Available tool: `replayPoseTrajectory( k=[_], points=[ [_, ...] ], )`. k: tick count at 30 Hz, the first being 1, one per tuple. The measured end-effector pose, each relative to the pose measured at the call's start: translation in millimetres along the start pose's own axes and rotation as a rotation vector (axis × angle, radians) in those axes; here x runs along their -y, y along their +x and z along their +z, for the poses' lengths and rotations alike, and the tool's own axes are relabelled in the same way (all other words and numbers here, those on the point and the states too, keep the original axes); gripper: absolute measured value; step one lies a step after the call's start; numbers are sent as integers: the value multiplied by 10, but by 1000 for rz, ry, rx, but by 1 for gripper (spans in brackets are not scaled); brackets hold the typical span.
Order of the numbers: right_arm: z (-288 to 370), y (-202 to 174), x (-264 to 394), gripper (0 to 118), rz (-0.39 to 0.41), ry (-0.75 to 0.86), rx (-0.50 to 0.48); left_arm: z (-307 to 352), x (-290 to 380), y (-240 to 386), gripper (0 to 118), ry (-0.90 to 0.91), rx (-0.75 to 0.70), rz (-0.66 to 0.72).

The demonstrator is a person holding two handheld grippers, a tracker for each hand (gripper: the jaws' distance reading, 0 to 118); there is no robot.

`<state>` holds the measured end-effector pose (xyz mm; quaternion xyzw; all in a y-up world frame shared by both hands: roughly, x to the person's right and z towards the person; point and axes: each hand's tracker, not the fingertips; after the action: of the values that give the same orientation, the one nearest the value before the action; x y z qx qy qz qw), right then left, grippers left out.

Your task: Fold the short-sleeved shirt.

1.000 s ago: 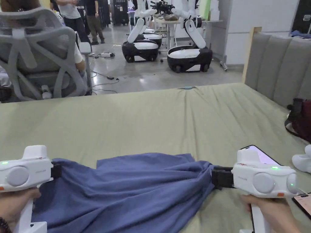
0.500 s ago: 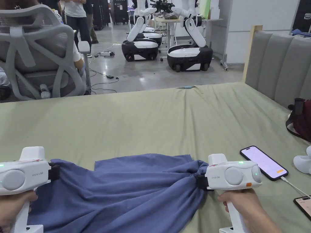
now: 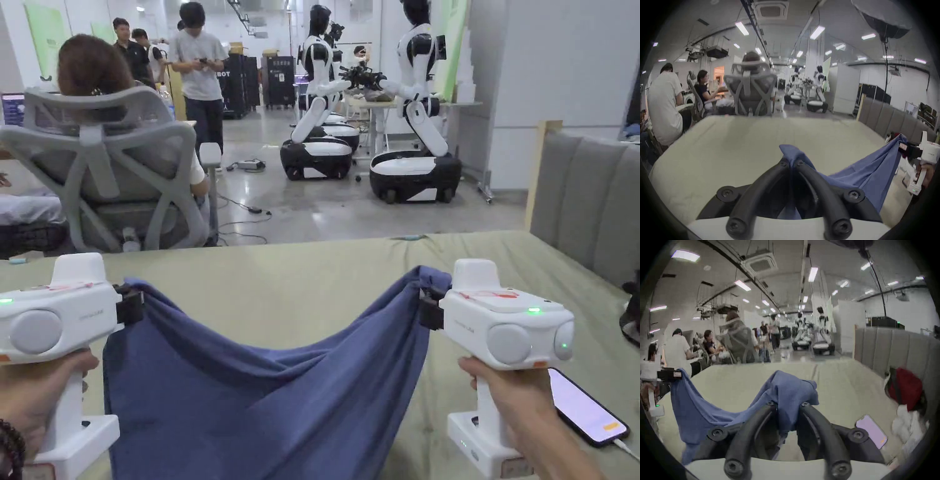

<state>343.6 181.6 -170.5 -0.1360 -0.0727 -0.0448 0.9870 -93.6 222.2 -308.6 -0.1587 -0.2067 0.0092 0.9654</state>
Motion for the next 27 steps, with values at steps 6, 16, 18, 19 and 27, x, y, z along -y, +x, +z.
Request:
replayPoseTrajectory(
  k=[6,16,18,19,27],
  points=[
    [-42,26,-1152,18,41,95,80,147,-996,44,1,158,-46,-30],
    [-308,207,-2550,18,53,128,107,-169,-2079,128,1,279,-134,-8],
    [-328,210,-2673,18,30,111,119,-284,-2134,110,1,269,-164,19],
    [-314,217,-2705,18,22,112,123,-331,-2141,97,1,258,-171,30],
    [-307,288,-2587,18,57,139,137,-564,-2059,53,1,238,-158,14]
  ],
)
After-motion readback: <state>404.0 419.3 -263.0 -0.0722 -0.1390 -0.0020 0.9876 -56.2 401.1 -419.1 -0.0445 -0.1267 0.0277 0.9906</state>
